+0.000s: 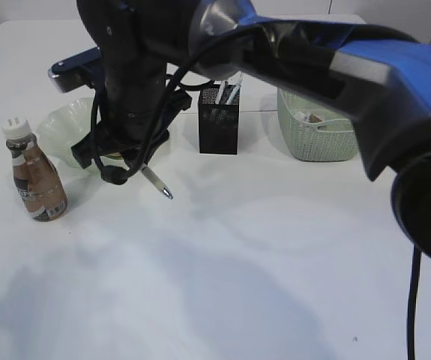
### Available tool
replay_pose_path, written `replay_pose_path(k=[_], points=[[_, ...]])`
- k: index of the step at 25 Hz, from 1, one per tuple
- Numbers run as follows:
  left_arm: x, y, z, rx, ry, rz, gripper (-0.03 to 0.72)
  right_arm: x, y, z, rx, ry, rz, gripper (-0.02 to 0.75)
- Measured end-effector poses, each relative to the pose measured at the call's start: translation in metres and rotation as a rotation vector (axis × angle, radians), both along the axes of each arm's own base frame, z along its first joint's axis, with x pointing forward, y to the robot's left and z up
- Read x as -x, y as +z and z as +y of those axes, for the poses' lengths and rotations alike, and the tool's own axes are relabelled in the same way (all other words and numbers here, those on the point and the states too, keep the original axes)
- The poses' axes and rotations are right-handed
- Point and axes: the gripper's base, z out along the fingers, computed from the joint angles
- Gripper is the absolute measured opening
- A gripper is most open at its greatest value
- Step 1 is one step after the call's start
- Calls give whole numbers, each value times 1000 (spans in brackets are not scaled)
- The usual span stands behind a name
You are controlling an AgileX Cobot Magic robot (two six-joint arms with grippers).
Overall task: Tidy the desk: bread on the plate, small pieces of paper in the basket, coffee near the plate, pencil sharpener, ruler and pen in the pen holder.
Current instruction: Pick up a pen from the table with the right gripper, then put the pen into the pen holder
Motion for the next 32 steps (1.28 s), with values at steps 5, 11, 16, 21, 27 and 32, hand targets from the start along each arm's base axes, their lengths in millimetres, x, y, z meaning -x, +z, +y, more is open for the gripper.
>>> replay_pose_path(k=[5,11,16,21,27,32], points=[[0,1,0,0,0,-9,238,4,31,-9,-7,-6,-66,135],[-1,2,0,1,-1,-25,239,13,75,-22,-33,-16,-150,135],[-1,2,0,1,-1,-28,239,30,126,-38,-97,-7,-229,135],[-2,9,0,0,-1,-50,238,54,175,-60,-163,-8,-304,135],[-4,23,0,-3,-1,-102,239,72,184,-88,-97,-23,-325,135],[-4,24,0,-3,-1,-111,239,74,161,-102,-148,-7,-419,135]])
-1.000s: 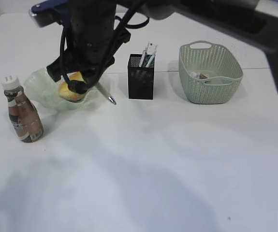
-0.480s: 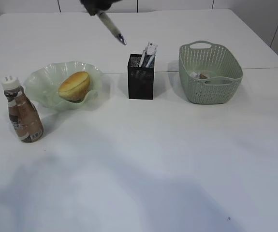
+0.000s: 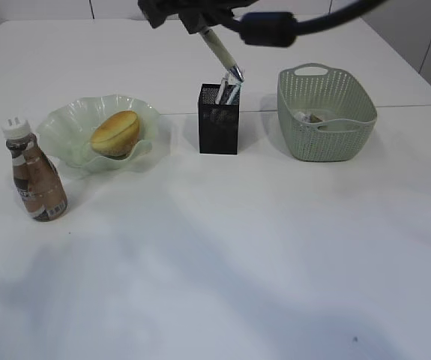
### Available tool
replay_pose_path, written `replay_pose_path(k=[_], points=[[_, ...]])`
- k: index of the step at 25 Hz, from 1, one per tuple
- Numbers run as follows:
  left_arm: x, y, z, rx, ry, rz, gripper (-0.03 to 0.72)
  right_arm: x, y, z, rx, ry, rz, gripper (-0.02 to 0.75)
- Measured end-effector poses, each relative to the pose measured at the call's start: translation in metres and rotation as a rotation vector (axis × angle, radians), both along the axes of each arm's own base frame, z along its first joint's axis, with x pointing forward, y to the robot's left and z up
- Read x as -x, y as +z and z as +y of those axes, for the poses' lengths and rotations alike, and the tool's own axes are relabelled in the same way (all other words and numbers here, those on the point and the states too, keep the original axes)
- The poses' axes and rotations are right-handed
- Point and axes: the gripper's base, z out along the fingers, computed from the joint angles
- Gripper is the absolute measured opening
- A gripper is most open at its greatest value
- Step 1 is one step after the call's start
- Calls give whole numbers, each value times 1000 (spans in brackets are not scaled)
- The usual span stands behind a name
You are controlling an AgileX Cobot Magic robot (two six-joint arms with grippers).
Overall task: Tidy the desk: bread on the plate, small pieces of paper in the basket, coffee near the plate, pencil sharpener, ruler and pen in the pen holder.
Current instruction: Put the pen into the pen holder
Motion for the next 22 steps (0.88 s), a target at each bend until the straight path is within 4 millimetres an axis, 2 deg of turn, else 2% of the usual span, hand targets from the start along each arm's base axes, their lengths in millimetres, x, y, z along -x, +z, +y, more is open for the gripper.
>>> replay_pose_path(k=[5,7,8,9,12,17,18,22], points=[[0,0,0,0,0,-2,238,4,-17,-20,-75,24,-152,134],[0,0,0,0,0,-4,238,2,-29,-25,-72,33,-176,134],[0,0,0,0,0,-4,238,2,-29,-25,-72,33,-176,134],[0,0,0,0,0,-6,239,-3,-41,-30,-80,38,-197,134],[0,1,0,8,-1,-8,238,-10,-58,-36,-116,58,-249,134],[-1,1,-2,36,-2,-13,239,-21,-62,-49,-183,56,-330,134],[-1,1,-2,36,-2,-15,238,-27,-60,-57,-203,40,-359,134],[-1,2,-2,38,-2,-31,238,-41,-65,-66,-260,11,-397,134]])
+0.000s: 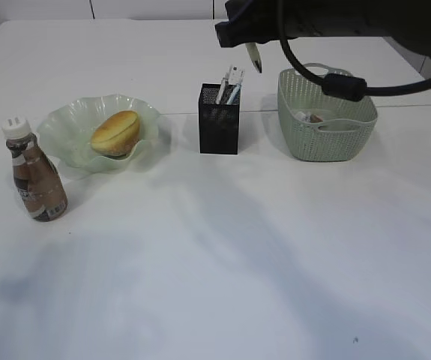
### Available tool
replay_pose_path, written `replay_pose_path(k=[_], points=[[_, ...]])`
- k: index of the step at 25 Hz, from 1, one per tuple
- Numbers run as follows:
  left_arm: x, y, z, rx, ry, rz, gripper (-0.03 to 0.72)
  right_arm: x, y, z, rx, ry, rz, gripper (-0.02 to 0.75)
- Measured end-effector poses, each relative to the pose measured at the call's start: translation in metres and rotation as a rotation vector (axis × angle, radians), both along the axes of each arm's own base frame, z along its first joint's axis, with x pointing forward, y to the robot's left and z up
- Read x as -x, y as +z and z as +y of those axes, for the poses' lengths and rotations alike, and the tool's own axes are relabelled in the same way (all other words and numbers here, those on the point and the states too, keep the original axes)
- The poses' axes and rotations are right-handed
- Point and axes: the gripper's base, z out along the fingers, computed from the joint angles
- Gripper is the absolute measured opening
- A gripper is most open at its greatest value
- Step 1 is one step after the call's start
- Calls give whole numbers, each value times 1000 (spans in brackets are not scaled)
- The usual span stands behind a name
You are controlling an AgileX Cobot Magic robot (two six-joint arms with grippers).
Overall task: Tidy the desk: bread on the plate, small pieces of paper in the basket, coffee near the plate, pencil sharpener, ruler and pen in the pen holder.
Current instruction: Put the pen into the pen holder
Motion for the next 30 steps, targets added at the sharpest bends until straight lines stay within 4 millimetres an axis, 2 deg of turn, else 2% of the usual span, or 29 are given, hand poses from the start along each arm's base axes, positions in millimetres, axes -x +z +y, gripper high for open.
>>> replay_pose_path(k=[7,10,11,12,14,15,16,17,21,27,30], points=[[0,0,0,2,0,0,238,-20,-15,9,-61,21,-24,134],[0,0,0,2,0,0,238,-37,-20,15,-73,21,-35,134],[0,0,0,2,0,0,238,-37,-20,15,-73,21,-35,134],[0,0,0,2,0,0,239,-46,-24,14,-80,6,-31,134],[0,0,0,2,0,0,238,-50,-25,12,-89,-3,-29,134],[0,0,0,0,0,0,238,-62,-30,6,-124,-38,-17,134],[0,0,0,-2,0,-2,239,-62,-30,6,-124,-38,-17,134],[0,0,0,-4,0,-2,238,-72,-35,2,-149,-63,-7,134],[-1,2,0,-8,1,-24,239,-85,-49,0,-177,-83,5,134],[-2,4,1,-28,0,-52,238,-103,-92,8,-243,-73,9,135],[-2,4,2,-46,0,-53,239,-104,-96,9,-246,-72,9,135]])
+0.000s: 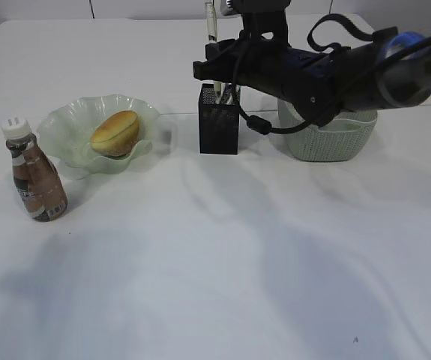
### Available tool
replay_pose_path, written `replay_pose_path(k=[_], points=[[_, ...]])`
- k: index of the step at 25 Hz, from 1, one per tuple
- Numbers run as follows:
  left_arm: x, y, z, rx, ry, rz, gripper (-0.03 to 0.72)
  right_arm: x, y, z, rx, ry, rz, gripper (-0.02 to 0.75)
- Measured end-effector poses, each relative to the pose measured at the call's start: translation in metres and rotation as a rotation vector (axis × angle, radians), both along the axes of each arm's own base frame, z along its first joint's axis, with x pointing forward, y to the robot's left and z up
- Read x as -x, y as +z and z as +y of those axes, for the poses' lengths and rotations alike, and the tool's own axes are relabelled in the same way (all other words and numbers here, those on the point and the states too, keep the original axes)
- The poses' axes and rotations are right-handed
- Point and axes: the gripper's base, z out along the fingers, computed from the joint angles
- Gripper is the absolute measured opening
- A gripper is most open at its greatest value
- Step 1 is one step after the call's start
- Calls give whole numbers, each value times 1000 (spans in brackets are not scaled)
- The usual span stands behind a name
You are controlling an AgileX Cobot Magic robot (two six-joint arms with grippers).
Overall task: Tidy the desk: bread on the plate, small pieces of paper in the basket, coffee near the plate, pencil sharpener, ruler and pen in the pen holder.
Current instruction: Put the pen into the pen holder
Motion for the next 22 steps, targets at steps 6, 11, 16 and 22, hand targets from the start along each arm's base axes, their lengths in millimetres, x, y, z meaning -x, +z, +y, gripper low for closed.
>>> replay_pose_path(k=[6,11,16,22], points=[[0,0,1,-17,0,1,239,-16,-24,7,-70,-2,-43,135],[0,0,2,-38,1,2,238,-31,-23,13,-91,-2,-86,135],[0,0,2,-43,1,2,239,-39,-20,15,-77,2,-119,135],[0,0,2,-47,1,2,238,-52,-27,9,-70,-15,-134,135]])
